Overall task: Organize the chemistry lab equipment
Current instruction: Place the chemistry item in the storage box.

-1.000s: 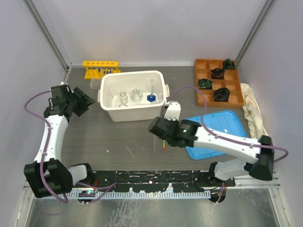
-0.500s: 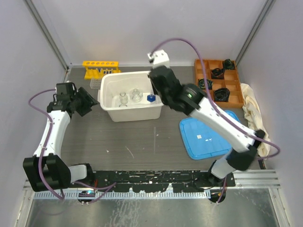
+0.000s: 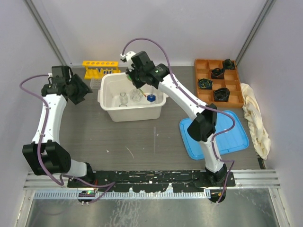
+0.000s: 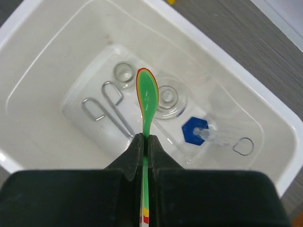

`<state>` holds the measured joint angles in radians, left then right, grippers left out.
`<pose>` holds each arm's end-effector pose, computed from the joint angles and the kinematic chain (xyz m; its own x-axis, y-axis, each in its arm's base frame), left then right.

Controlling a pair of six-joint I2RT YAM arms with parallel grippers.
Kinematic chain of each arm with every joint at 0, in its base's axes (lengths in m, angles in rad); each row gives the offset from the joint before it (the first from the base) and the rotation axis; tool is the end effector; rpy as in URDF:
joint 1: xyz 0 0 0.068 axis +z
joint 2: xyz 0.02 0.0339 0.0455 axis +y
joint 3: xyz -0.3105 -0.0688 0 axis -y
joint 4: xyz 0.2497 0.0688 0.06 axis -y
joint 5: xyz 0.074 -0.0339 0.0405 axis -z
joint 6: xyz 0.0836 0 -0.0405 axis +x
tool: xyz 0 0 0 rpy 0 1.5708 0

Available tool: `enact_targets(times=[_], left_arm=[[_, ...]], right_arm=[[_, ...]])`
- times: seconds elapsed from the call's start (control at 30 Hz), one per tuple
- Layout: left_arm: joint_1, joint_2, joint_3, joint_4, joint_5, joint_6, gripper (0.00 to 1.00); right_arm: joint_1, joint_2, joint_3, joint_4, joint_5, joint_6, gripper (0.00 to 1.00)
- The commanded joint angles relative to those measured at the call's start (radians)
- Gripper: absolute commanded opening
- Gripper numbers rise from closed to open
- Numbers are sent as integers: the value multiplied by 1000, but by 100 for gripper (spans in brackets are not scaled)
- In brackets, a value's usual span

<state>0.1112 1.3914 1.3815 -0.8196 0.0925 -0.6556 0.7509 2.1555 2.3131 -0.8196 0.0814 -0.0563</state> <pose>0.3199 0.0280 0.3606 -0.5515 -0.6724 -0.4937 -0.4853 0.7400 -0.4657 0.4087 0.3721 0.3742 -0.4131 -0.4622 -0.7847 -0.6574 0.7476 -0.0943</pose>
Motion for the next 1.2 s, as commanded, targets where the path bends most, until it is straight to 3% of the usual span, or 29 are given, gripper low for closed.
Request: enact_targets(times=[0.0,0.37,1.17], left_arm=[[2,45,46,-31,-36,31,57],[14,136,101,-1,-28,46,57],[56,145,94,-1,-8,69,58]], right_arm=[[2,-22,19,-13,-238,-136,1],[3,-15,-180,4,-286,-359,1],[-23,174,-172,41,-284,-306,1]])
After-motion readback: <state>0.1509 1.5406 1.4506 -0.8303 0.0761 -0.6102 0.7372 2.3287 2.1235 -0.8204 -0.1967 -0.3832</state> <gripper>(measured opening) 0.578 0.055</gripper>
